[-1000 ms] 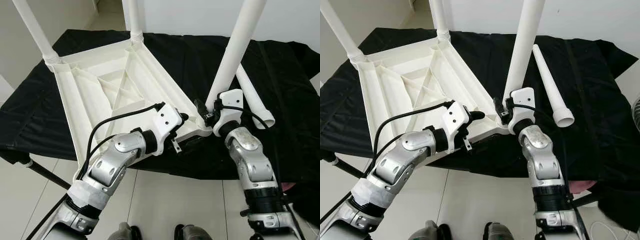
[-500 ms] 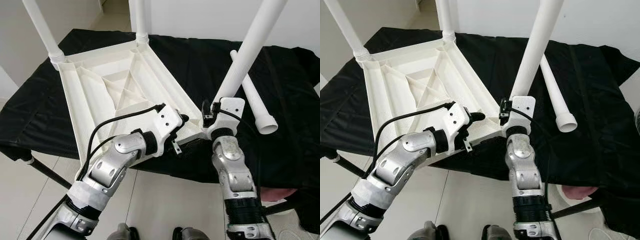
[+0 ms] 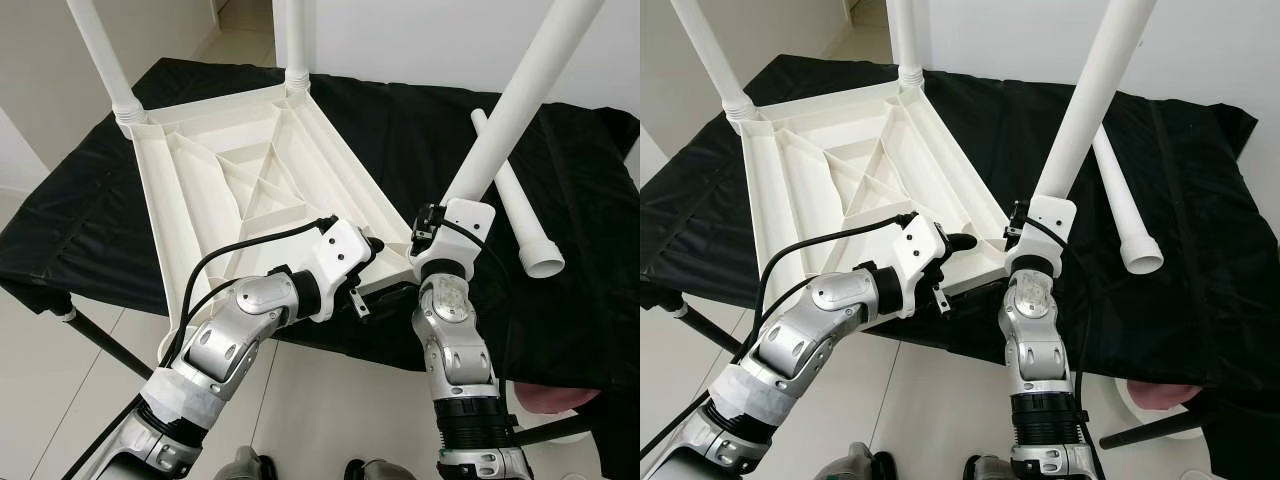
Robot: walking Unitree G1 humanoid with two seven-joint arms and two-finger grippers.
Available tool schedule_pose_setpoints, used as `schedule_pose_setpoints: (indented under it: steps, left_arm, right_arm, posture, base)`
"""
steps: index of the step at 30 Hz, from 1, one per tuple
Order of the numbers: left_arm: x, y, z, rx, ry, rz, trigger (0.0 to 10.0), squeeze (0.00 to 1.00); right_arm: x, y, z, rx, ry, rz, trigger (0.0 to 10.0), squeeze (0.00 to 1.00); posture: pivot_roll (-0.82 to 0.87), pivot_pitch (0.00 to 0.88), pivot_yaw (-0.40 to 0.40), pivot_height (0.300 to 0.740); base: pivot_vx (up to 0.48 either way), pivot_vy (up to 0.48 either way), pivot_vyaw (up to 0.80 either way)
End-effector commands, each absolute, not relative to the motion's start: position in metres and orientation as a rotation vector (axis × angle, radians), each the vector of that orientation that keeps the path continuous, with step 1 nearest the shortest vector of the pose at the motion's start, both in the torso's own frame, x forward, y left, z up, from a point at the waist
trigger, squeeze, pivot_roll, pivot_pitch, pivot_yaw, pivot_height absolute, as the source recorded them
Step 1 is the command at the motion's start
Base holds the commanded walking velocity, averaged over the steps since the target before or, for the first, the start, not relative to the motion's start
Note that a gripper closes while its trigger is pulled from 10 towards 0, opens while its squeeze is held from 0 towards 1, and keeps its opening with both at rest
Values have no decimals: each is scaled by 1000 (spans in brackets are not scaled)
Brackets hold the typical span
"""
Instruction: Building children table
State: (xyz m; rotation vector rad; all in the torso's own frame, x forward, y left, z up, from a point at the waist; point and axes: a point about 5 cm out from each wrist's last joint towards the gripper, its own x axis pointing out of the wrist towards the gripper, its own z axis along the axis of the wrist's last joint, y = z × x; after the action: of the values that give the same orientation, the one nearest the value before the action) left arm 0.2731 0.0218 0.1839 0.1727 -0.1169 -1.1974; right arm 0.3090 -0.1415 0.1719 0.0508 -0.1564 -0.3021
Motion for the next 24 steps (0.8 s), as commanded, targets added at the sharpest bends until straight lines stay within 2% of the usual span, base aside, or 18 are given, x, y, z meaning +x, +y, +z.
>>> schedule_pose_setpoints:
  steps: [1,3,4,6,20,21,22,23,24]
  left_arm:
    - [268,20,184,189,-129,-1234,10000,0]
    - [268,20,184,188,-130,-1234,10000,0]
    - [268,20,184,187,-130,-1234,10000,0]
    - [268,20,184,186,-131,-1233,10000,0]
    - [267,17,185,176,-136,-1233,10000,0]
    - [267,16,186,173,-138,-1232,10000,0]
    - [267,16,186,173,-138,-1232,10000,0]
    - [266,14,186,168,-134,-1229,10000,0]
    - [266,14,186,168,-134,-1229,10000,0]
  right_arm:
    - [305,-151,147,61,-41,-369,10000,0]
    - [305,-152,149,58,-53,-366,10000,0]
    - [306,-152,151,54,-69,-349,10000,961]
    - [307,-151,152,54,-83,-333,10000,1000]
    - [315,-154,159,29,-148,-203,10000,1000]
    - [318,-155,161,19,-162,-122,10000,0]
    - [318,-155,161,19,-162,-122,10000,0]
    - [323,-160,162,8,-153,-5,10000,0]
    - [323,-160,162,8,-153,-5,10000,0]
  posture:
    - [-99,45,22,740]
    - [-99,45,22,740]
    - [-103,37,20,740]
    - [-103,37,20,740]
    - [-105,29,20,740]
    - [-105,29,20,740]
    - [-105,29,20,740]
    - [-105,41,20,740]
    - [-105,41,20,740]
  base:
    - [0,0,0]
    - [0,0,0]
    - [0,0,0]
    - [0,0,0]
    - [0,0,0]
    - [0,0,0]
    - [0,0,0]
    - [0,0,0]
    - [0,0,0]
